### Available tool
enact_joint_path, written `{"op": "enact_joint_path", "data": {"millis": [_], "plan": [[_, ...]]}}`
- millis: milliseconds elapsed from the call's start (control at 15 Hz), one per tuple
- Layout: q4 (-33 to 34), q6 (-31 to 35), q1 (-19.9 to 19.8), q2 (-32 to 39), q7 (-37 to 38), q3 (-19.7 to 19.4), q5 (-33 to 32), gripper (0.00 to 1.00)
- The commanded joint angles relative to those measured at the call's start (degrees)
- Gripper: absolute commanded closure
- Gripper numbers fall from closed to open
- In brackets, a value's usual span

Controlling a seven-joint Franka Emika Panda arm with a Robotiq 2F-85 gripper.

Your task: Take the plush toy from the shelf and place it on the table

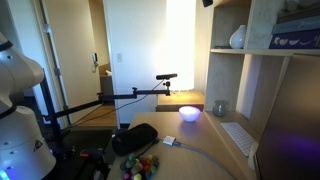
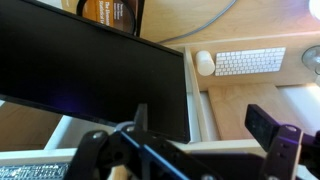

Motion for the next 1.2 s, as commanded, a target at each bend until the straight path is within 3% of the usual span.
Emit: {"op": "enact_joint_path", "data": {"millis": [0,667,1133], "plan": [[0.29,-0.22,0.08,0.1,-0.02,-0.09,0.0,0.0],[-0.54,-0.21,-0.25,0.26,-0.05,-1.16,0.96,0.0],[8.22,-2.27,0.61,4.12,1.63,0.59,-0.23,0.0]]}}
